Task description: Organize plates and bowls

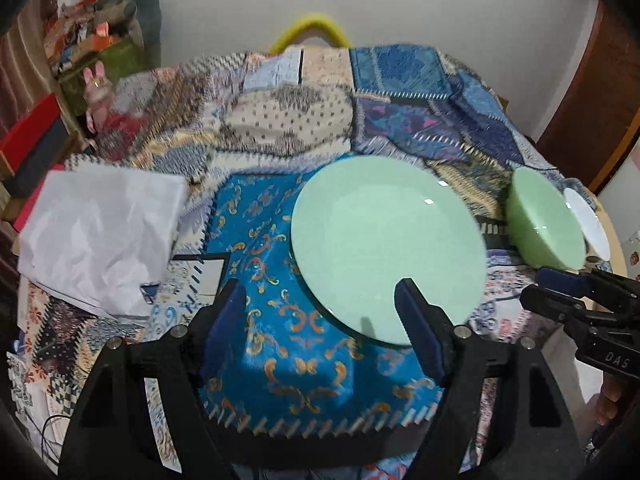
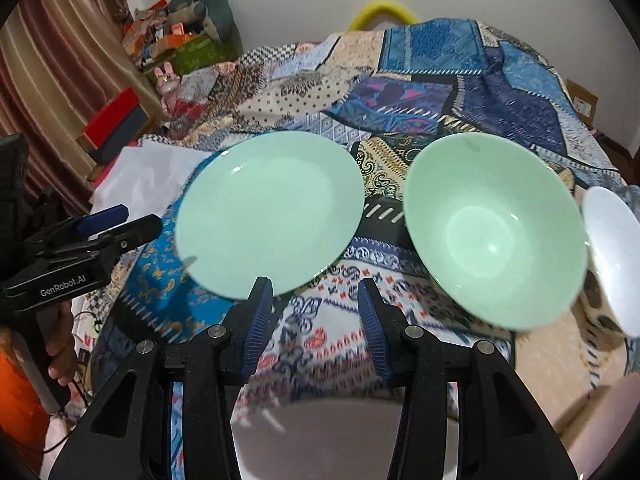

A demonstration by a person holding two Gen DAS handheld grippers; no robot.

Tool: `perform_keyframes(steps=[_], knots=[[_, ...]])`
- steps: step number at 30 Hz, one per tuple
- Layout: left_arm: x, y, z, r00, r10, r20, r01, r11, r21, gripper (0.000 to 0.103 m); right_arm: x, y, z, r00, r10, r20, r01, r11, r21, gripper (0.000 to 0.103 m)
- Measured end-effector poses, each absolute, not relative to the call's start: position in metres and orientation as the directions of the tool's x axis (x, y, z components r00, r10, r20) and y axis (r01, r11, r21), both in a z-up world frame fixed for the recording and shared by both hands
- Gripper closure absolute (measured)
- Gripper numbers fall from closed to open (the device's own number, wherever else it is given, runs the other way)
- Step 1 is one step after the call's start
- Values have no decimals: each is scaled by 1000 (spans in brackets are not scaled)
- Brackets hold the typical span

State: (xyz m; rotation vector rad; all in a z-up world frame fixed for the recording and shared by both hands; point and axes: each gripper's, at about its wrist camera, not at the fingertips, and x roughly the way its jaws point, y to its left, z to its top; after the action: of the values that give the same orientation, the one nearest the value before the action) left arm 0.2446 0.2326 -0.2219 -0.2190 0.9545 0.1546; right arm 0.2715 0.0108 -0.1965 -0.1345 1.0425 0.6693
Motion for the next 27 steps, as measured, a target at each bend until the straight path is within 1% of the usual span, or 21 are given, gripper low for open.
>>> perform_keyframes(steps=[4,6,7,13,15,17,21,27], knots=[[259,244,-239,538,2,-843,-227,963,-143,38,283,20,-209,286,435,-854,-571,793,212,62],[267,249,-249,518,-28,-855,-223,961,-166,46,288,22,-215,275,431,-860,-561,798,220,63],[269,250,-251,510,-40,-859,-220,960,-175,48,291,22,-217,268,430,-862,-556,800,226,66],[281,249,-257,510,-69,-858,-194,962,-193,55,301,27,-227,246,424,-872,-529,812,246,67],[286,249,-260,502,-85,-860,-192,959,-207,64,302,30,-229,244,420,-874,-527,814,244,67],[290,249,-262,502,-95,-860,-186,959,-214,70,304,33,-231,238,422,-875,-528,812,248,74],[288,248,-261,508,-88,-857,-188,960,-210,71,303,35,-232,247,408,-879,-540,811,225,77],[265,249,-259,486,-87,-869,-202,957,-209,71,290,37,-230,203,423,-883,-582,778,238,77]])
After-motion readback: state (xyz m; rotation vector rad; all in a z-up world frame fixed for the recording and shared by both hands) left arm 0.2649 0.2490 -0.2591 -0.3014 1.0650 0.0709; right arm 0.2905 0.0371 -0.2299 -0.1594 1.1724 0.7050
